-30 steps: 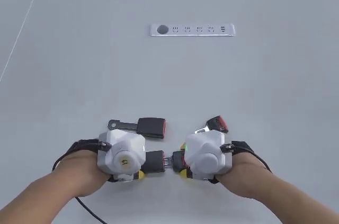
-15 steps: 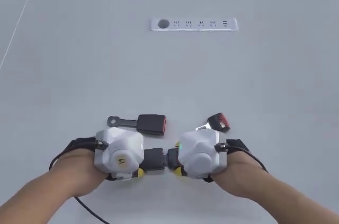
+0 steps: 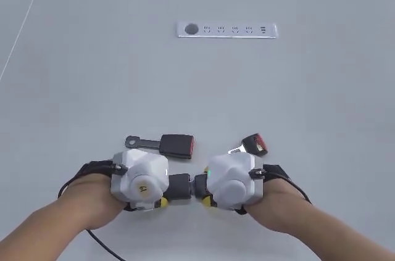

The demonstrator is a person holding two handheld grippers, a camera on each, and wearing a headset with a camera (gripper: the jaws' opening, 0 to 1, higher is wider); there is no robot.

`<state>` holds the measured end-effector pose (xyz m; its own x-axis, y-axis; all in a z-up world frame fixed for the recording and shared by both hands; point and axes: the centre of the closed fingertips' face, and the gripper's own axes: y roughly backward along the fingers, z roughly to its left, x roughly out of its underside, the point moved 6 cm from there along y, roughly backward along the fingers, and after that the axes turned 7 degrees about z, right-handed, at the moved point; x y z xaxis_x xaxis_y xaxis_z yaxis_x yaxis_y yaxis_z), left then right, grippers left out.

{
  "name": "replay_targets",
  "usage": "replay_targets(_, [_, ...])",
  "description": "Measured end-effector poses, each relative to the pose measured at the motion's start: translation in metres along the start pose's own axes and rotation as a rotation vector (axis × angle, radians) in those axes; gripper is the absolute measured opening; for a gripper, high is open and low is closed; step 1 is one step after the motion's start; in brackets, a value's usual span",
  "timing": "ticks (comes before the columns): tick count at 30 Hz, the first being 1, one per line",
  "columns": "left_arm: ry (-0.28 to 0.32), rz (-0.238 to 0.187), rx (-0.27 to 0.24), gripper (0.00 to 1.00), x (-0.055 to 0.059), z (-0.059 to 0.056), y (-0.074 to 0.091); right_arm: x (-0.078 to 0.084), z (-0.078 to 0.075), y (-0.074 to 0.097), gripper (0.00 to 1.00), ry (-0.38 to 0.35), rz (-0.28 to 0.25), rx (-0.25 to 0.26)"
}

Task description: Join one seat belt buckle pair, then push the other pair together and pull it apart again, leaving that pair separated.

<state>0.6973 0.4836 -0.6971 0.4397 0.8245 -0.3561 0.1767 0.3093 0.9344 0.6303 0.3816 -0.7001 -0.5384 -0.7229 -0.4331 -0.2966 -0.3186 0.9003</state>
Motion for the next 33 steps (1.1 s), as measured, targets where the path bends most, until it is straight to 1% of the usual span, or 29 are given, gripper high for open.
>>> replay_targets(8, [-0.002,-0.019,0.001,0.32,0.001,0.0,0.0,0.0,0.002,0.001,0.33,-0.003,0.006,0.009])
replay_targets(14, [-0.005,-0.025,0.004,0.32,0.001,0.0,0.0,0.0,0.003,0.002,0.33,-0.007,0.017,0.012])
replay_targets(18, [-0.004,-0.028,0.004,0.32,0.002,0.0,0.0,0.002,0.003,0.004,0.33,-0.015,0.023,0.014])
replay_targets(27, [-0.007,-0.021,0.005,0.32,0.001,0.0,0.0,0.012,0.003,0.008,0.33,-0.037,0.025,0.017])
replay_targets(33, [-0.01,-0.01,0.005,0.32,0.0,0.0,0.0,0.013,0.002,0.009,0.33,-0.036,0.02,0.019])
